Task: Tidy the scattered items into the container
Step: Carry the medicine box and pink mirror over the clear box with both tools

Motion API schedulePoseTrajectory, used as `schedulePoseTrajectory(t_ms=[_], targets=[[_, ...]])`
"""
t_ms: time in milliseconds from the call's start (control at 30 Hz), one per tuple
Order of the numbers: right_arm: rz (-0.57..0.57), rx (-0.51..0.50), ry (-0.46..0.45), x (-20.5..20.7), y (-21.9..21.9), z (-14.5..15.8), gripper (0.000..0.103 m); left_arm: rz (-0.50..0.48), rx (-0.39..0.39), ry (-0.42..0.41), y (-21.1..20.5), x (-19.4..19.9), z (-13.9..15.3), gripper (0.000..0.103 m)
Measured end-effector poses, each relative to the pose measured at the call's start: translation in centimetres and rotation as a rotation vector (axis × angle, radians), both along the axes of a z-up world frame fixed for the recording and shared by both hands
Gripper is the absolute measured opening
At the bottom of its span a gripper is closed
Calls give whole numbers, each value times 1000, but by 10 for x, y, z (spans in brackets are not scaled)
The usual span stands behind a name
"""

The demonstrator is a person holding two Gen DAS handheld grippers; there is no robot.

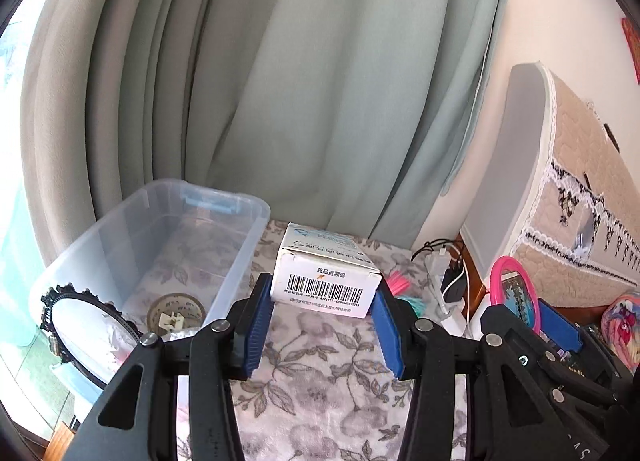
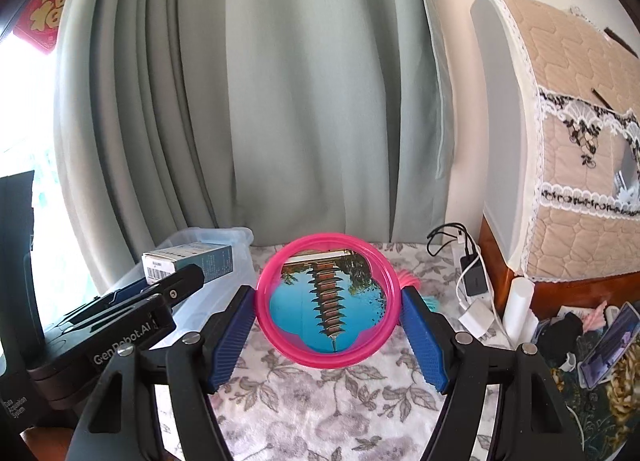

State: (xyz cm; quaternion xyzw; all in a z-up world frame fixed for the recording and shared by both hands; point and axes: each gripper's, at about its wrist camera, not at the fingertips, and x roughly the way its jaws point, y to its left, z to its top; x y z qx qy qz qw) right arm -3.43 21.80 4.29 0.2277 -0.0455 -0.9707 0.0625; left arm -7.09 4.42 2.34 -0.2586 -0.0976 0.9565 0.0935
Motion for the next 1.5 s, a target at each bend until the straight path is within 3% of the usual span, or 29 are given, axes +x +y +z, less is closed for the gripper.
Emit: schedulePoseTrajectory(t_ms=[233, 600, 1033, 1500], targets=[[53, -7, 71, 8, -25, 29, 76, 39, 46, 74, -30, 14, 23, 49], [153, 17, 97, -5, -73, 43, 75, 155, 119, 94, -90, 15, 22, 49], [318, 94, -18, -48, -152, 0, 75, 282, 185, 20, -165, 1, -19, 49], [392, 147, -139, -83, -190, -53, 76, 283, 199, -78, -178, -28, -61, 49]])
